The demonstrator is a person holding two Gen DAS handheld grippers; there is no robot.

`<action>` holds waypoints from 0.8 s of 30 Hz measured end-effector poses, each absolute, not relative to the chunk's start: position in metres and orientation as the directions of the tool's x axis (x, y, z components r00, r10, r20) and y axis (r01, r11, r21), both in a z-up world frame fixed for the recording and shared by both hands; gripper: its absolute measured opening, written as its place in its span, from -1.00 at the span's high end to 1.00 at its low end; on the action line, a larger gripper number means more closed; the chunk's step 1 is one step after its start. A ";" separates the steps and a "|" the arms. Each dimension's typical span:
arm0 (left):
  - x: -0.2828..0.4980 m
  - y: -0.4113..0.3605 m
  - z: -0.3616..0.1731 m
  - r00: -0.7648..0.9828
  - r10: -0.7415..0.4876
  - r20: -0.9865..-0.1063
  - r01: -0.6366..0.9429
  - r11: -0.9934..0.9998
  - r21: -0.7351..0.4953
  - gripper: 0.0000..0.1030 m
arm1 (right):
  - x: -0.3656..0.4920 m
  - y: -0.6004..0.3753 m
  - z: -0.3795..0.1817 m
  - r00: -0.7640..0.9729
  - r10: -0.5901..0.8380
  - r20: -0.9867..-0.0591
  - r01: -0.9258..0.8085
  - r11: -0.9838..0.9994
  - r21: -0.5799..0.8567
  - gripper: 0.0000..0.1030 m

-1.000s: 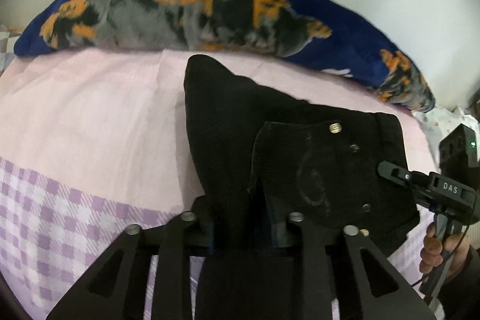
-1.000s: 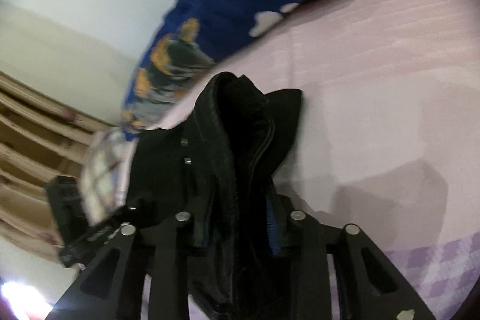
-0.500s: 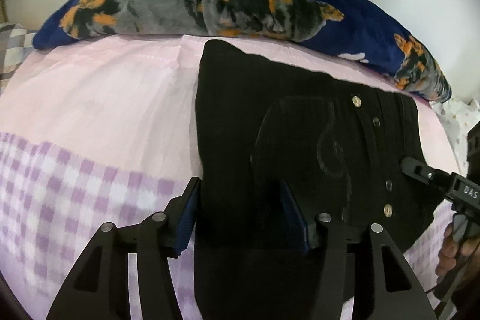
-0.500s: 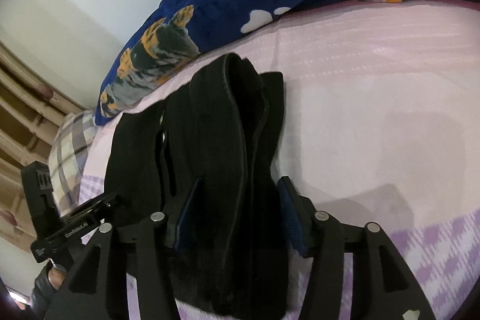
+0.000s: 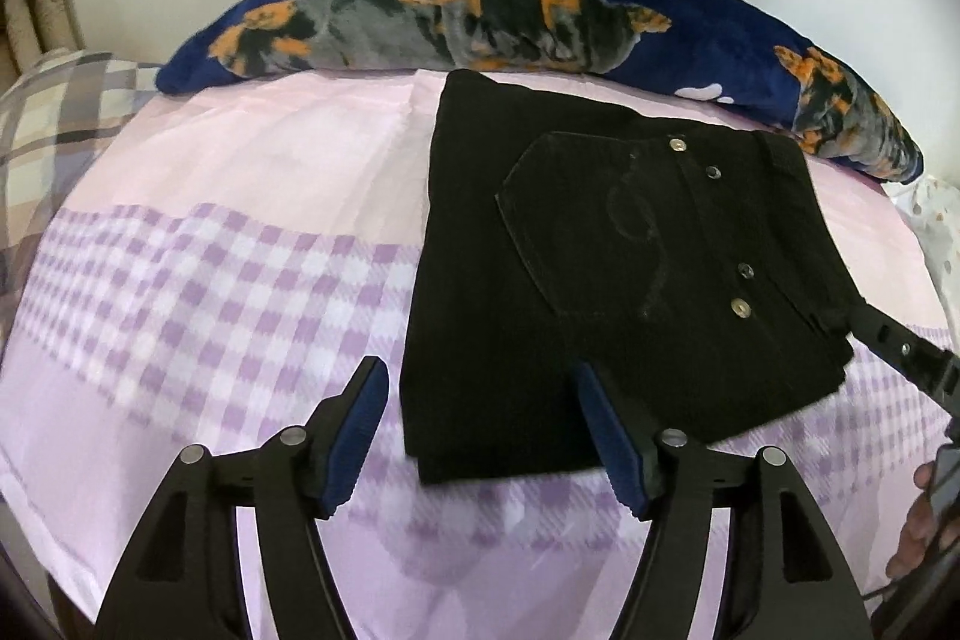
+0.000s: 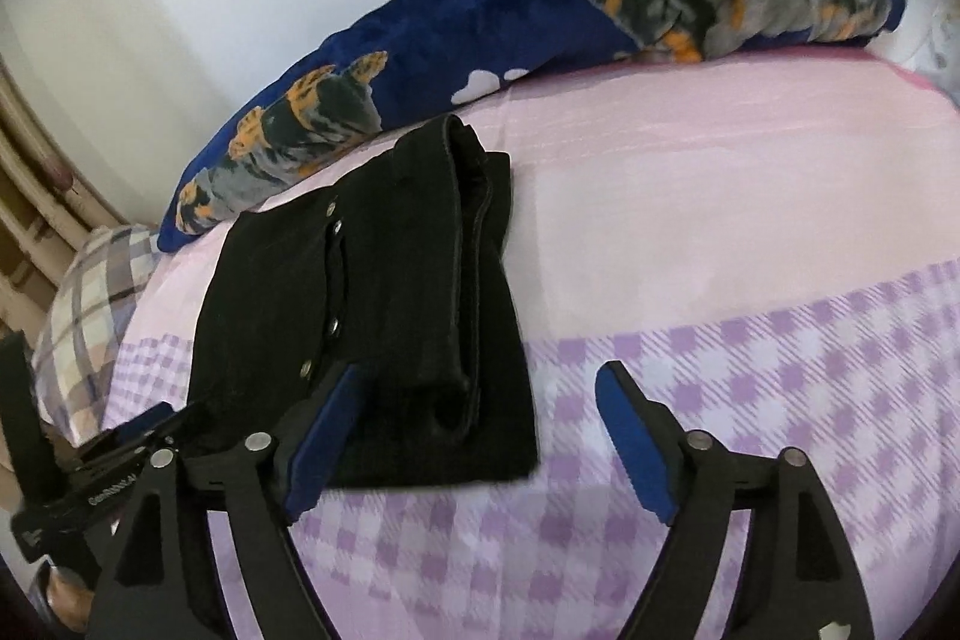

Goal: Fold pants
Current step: 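Open both grippers and pull them back from the folded trousers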

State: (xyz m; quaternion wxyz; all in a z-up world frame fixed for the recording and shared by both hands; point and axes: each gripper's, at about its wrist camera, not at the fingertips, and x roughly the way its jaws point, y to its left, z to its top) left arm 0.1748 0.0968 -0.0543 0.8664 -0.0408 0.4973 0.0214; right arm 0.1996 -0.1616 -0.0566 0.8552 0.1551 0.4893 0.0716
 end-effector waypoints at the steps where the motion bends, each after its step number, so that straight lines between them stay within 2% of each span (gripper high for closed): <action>1: 0.168 0.094 -0.051 0.511 0.007 -0.860 -0.075 0.996 -0.037 -0.31 | 0.192 -0.158 -0.053 0.515 0.265 -0.815 0.023 0.946 0.323 -0.60; 9: 0.131 0.072 -0.037 0.547 0.052 -0.836 -0.057 0.998 0.025 -0.31 | 0.152 -0.131 -0.036 0.549 0.222 -0.805 -0.011 0.966 0.259 -0.86; 18: 0.106 0.063 -0.033 0.566 0.066 -0.822 -0.066 0.997 0.035 -0.31 | 0.128 -0.104 -0.016 0.602 0.175 -0.779 -0.062 0.983 0.173 -0.96; 24: 0.098 0.060 -0.031 0.575 0.080 -0.814 -0.072 0.996 0.047 -0.31 | 0.122 -0.095 -0.018 0.589 0.187 -0.786 -0.090 0.982 0.166 -0.97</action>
